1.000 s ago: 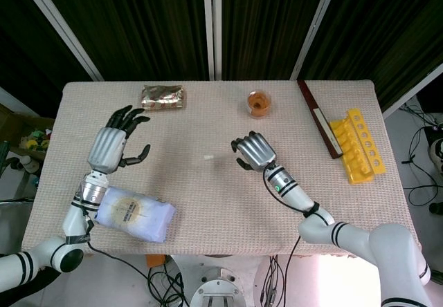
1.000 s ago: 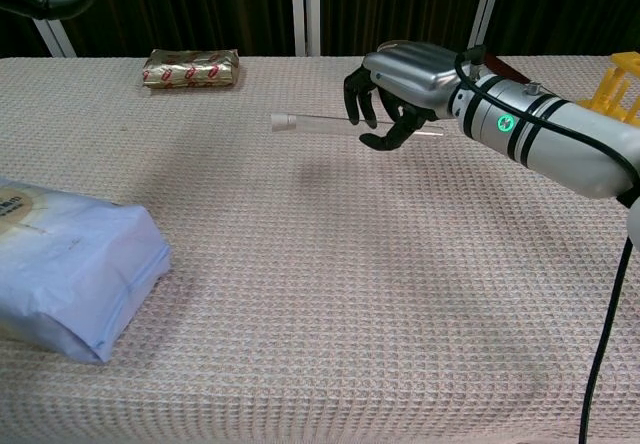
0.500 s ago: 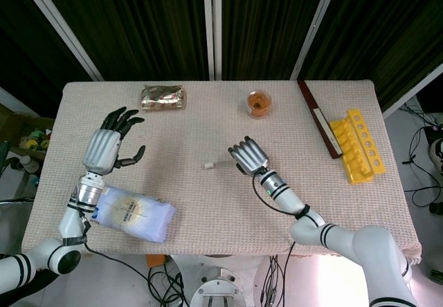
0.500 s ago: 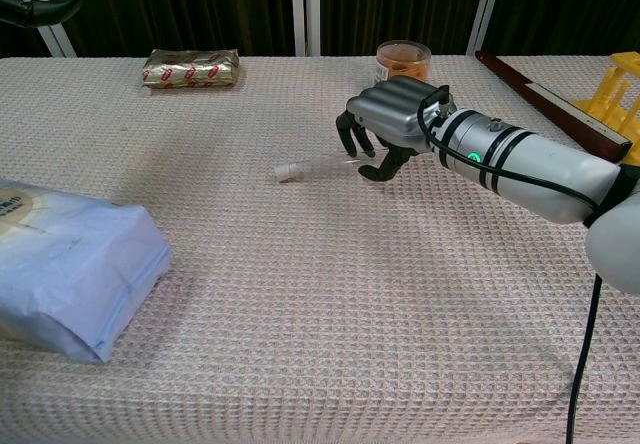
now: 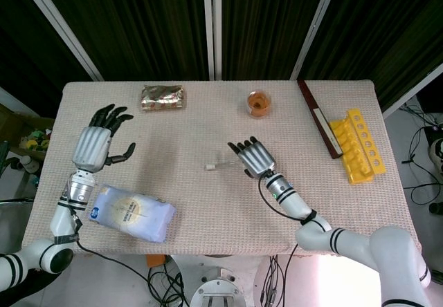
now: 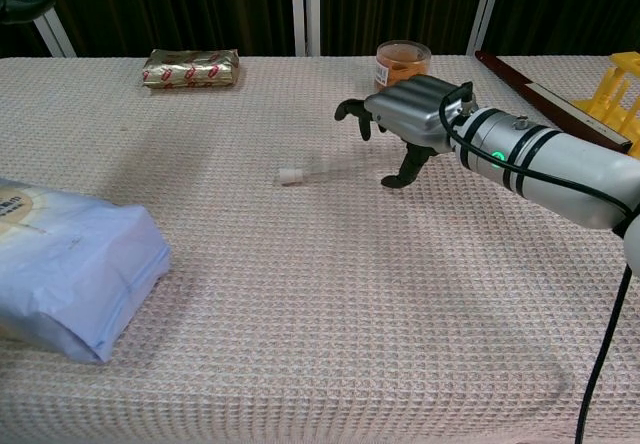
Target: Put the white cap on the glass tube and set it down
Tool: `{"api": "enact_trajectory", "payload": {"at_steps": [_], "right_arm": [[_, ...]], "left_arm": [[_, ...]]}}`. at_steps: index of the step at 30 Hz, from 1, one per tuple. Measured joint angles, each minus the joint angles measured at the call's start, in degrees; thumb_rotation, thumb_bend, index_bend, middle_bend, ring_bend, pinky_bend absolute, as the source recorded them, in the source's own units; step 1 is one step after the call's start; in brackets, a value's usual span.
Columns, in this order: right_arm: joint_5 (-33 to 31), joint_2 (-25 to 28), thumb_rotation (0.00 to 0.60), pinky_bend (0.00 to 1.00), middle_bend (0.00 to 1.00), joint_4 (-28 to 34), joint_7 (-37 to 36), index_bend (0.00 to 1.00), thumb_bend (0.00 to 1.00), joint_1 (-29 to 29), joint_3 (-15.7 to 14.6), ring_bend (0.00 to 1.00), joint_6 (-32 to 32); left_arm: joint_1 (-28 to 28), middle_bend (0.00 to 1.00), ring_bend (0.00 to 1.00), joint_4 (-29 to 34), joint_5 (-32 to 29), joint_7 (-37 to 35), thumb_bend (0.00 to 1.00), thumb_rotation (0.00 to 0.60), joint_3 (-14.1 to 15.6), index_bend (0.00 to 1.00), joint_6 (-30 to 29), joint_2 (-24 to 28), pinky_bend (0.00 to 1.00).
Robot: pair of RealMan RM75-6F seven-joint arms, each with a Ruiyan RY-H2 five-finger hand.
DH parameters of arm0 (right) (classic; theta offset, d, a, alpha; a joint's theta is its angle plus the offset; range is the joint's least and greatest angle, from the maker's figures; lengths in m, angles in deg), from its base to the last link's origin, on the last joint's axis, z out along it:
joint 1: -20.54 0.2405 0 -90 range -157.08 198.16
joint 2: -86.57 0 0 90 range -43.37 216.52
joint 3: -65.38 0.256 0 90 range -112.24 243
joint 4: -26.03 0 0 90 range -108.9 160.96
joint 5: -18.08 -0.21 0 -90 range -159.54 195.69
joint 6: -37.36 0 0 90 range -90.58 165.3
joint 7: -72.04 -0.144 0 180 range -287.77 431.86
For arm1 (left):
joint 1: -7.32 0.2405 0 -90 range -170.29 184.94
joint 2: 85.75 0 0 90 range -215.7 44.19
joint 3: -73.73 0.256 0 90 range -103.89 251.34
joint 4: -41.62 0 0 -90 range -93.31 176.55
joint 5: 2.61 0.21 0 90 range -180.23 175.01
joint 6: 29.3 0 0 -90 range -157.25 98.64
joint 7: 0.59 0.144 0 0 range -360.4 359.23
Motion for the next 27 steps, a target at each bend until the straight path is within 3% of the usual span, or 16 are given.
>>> {"api": "enact_trajectory", "payload": {"at_steps": [5,10,14,20,27], "right_arm": [[-1.0,8.6,0.6,0.27,0.29,10.9,1.6,0.12,0.17,-3.7,0.5,0.25,-4.7],[-1.1,21.3,0.6,0.22,0.28,22.0,1.3,0.13,0.2,-9.8,0.1,0.2,-10.8],[0.0,33.5,0.6,0.19,0.26,28.6,-4.4,0.13,0.21,-17.0,-1.5,0.17,-16.2],[3.5,42.0,0.6,0.19,0.26,30.5,-20.2,0.13,0.22,-27.1,-4.7,0.17,-24.5],[9.5,45.2,0.6,0.19,0.26,28.0,-31.4,0.13,0.24,-38.6,-9.1,0.17,-36.1]], "left_arm": [[1.8,0.12,0.05,0.3,-2.0,0.0,0.36,0.455,0.3,0.23,0.2,3.6,0.1],[5.0,0.12,0.05,1.4,-2.0,-2.4,0.36,0.558,2.5,0.26,1.0,10.0,0.1],[9.4,0.13,0.05,1.7,-0.5,-4.8,0.36,0.589,4.8,0.27,-0.8,14.1,0.1],[16.5,0.14,0.05,0.6,3.5,-9.0,0.36,0.6,8.7,0.28,-8.2,15.5,0.1],[23.5,0.14,0.05,0.2,8.6,-11.0,0.36,0.6,12.8,0.28,-16.0,16.0,0.1]]}}
